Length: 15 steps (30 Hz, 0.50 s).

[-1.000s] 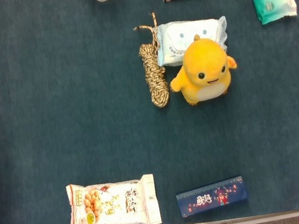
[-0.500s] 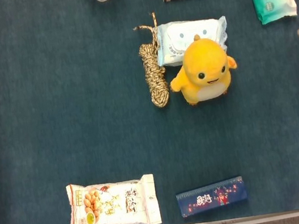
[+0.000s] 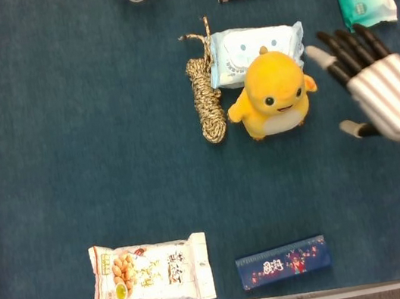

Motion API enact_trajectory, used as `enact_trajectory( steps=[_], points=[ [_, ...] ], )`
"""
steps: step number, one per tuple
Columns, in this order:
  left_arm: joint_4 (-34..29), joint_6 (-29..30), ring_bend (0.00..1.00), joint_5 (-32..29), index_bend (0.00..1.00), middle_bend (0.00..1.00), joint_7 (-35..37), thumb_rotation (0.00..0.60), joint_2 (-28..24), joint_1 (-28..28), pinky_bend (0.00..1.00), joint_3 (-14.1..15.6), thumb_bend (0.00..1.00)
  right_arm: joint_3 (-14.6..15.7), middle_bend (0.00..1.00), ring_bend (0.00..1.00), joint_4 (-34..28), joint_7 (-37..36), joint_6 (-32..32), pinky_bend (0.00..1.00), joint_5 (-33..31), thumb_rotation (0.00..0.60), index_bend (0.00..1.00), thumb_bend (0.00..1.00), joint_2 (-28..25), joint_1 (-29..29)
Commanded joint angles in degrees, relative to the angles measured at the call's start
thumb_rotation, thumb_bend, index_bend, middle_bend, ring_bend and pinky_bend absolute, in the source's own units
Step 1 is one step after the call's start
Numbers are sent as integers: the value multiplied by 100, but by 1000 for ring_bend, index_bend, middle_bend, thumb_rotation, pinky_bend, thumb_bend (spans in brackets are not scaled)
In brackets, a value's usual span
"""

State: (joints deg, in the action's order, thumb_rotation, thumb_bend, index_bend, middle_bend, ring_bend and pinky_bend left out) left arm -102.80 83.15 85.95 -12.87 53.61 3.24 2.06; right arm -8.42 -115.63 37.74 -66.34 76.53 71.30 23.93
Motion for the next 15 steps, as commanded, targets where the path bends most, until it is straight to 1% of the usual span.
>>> enact_trajectory(
  steps=[1,4,8,15],
  points=[
    [-22,30,228,42,421,228,64,600,-98,-12,423,2,23,-359,7,0,-38,770,314,0,-906,600,82,0,530,562],
    [-49,67,228,59,421,228,130,600,-205,-38,423,8,24,-491,6,0,108,990,368,0,-1367,600,81,0,854,853],
    [-60,148,228,83,421,228,248,600,-311,-100,423,23,23,-532,3,0,354,1233,353,0,-1748,600,82,0,1252,1175],
    [-43,201,228,131,421,228,336,600,-370,-177,423,68,24,-479,2,0,610,1263,320,0,-1986,600,82,0,1599,1476]
  ],
)
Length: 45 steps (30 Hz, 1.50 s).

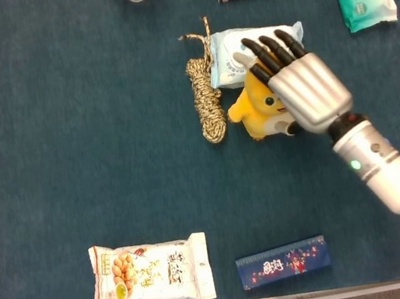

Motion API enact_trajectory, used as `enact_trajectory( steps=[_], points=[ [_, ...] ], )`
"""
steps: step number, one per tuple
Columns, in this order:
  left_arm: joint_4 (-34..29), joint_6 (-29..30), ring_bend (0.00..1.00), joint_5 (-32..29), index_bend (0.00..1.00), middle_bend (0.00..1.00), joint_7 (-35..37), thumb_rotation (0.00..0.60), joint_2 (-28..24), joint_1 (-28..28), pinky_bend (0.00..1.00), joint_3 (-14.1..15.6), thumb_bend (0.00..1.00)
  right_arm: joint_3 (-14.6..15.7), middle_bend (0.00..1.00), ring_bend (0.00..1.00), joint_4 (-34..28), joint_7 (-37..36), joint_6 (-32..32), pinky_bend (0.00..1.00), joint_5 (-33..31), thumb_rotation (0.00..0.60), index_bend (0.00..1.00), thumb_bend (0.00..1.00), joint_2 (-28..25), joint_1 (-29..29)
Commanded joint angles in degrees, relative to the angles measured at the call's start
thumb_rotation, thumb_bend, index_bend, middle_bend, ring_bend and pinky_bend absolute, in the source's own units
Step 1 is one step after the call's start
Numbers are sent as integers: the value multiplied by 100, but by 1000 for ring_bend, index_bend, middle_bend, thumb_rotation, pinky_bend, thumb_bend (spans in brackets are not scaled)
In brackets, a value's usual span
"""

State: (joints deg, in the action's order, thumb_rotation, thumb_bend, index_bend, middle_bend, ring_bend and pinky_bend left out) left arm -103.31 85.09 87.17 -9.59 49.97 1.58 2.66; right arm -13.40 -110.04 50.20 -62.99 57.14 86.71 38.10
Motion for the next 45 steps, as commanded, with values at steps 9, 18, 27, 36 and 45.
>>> enact_trajectory(
  steps=[9,18,27,36,45],
  points=[
    [51,-14,228,8,421,228,45,600,-1,-34,423,10,24,146,2,0,167,-33,-203,0,-186,600,82,0,119,210],
    [26,-13,228,16,421,228,53,600,-10,-56,423,9,24,312,2,0,337,-248,-175,0,-188,600,82,0,161,305],
    [15,62,228,26,421,228,113,600,-55,-121,423,15,24,466,2,0,419,-332,-154,0,-52,600,82,0,332,433],
    [42,78,228,50,421,228,193,600,-53,-150,423,18,24,617,2,0,141,-97,-369,0,215,600,82,0,392,496],
    [67,52,228,55,421,228,200,600,-36,-164,423,28,24,636,2,0,45,-5,-588,0,220,600,82,0,280,456]
  ],
)
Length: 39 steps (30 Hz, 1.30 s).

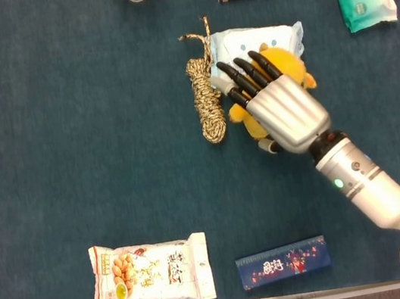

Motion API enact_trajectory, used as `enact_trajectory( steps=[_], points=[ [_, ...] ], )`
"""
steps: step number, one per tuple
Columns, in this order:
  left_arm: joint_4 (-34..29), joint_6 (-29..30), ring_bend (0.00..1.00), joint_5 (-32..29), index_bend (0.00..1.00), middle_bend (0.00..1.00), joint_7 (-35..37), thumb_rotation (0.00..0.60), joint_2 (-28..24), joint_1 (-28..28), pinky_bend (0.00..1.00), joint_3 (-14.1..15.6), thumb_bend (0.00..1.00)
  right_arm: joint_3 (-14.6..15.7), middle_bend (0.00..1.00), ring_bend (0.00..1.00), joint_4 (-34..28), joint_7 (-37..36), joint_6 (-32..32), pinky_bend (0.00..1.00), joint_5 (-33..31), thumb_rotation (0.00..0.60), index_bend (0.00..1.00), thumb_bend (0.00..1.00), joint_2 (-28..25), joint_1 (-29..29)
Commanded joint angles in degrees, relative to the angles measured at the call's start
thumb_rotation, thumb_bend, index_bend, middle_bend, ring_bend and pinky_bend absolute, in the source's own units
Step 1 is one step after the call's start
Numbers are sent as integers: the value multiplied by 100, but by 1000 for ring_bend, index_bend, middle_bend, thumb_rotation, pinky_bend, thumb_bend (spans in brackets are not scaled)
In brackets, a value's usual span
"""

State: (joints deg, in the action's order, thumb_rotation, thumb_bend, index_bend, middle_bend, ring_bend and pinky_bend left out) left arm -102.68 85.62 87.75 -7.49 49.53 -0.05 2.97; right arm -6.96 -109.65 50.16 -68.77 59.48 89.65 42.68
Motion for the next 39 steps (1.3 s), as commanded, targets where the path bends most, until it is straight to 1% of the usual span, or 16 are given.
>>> enact_trajectory(
  steps=[1,13,23,34,39],
  points=[
    [5,-6,228,-4,421,228,-13,600,12,1,423,-4,24,-17,2,0,17,-10,-16,0,-22,600,82,0,-22,-2],
    [14,-65,228,-55,421,228,-42,600,29,13,423,-18,23,-66,2,0,328,-45,-11,0,-149,600,82,0,40,44],
    [39,-64,228,-66,421,228,1,600,29,-2,423,-21,24,-50,2,0,516,-109,84,0,-232,600,82,0,148,100],
    [31,-84,228,-78,421,228,7,600,13,-2,423,-24,24,13,2,0,466,-117,84,0,-172,600,82,0,190,123],
    [37,-97,228,-97,421,228,4,600,13,-1,423,-28,24,-36,2,0,319,-108,-35,0,-56,600,82,0,100,113]
  ],
)
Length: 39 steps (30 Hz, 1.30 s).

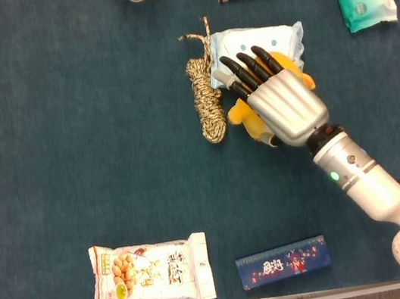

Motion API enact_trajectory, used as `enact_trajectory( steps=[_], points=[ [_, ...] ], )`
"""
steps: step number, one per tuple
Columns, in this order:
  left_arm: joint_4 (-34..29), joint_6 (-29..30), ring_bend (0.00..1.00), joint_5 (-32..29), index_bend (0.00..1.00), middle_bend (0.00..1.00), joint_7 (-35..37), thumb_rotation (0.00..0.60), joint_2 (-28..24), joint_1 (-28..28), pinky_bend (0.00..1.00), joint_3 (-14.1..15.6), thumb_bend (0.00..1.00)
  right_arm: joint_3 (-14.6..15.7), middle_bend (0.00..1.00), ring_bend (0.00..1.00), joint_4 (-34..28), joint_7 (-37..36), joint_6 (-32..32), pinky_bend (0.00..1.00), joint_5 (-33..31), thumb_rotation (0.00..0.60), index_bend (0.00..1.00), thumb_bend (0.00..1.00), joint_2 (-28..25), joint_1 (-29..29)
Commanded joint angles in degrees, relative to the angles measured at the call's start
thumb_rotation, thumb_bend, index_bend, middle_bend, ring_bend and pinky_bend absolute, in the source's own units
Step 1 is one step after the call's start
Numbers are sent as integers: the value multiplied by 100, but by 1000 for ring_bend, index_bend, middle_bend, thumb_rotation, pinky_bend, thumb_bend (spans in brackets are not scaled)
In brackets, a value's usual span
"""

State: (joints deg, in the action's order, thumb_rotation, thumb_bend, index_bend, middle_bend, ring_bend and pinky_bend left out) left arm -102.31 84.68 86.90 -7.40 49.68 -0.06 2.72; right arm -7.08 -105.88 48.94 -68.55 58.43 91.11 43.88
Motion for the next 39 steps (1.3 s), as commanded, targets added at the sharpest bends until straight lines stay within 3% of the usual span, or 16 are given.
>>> enact_trajectory(
  steps=[1,25,39],
  points=[
    [2,-7,228,-25,421,228,-6,600,-2,1,423,-8,24,-31,2,0,-82,37,-88,0,68,600,82,0,-68,-9],
    [61,-29,228,-63,421,228,41,600,11,-11,423,-10,23,-82,2,0,381,-82,-5,0,-311,600,82,0,-68,-49],
    [79,-14,228,-65,421,228,87,600,4,-31,423,-9,24,0,2,0,179,-93,-75,0,-159,600,82,0,-133,-78]
  ],
)
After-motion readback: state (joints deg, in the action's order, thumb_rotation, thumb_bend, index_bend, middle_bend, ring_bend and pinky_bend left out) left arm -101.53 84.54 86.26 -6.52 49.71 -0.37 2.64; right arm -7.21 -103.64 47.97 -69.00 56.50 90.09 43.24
